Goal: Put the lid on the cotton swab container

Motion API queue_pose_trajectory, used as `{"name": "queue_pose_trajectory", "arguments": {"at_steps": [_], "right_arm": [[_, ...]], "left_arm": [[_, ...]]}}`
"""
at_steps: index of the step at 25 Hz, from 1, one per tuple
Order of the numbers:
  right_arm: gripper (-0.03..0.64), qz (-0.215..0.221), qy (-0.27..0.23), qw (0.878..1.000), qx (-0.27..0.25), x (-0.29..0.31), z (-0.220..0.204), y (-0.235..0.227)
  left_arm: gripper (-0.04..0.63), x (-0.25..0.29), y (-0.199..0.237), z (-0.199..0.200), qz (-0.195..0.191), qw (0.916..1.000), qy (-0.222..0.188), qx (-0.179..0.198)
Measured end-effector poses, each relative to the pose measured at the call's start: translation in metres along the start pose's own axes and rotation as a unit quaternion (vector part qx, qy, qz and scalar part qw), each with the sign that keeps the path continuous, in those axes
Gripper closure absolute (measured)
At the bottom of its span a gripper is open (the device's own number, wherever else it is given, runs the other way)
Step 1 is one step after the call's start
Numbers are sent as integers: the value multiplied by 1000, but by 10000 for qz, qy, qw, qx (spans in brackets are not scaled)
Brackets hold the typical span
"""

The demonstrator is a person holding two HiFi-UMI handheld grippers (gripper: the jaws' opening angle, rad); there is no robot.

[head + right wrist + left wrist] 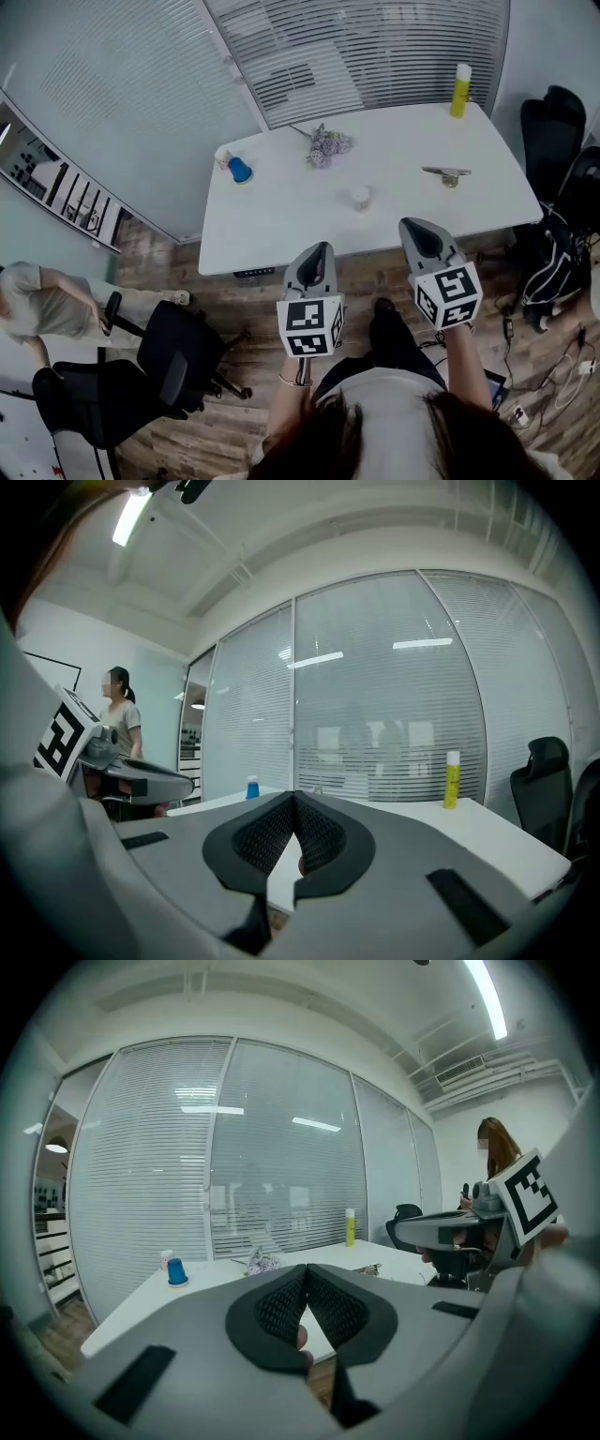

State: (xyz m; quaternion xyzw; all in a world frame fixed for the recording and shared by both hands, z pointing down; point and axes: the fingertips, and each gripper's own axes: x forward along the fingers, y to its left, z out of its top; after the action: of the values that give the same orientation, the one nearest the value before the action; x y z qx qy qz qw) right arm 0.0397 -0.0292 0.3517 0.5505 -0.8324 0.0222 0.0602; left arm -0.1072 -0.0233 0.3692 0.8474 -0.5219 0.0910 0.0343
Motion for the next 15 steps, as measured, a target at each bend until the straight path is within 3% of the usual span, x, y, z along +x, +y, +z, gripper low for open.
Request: {"name": "queue_pose_trajectory", "arguments": {"at_steps": [15], "right_arm": [[589,-85,1,9999,-139,-19,0,15]], "left_arm": [[575,-19,-11,-3,-119,9998,-123,-47]]}}
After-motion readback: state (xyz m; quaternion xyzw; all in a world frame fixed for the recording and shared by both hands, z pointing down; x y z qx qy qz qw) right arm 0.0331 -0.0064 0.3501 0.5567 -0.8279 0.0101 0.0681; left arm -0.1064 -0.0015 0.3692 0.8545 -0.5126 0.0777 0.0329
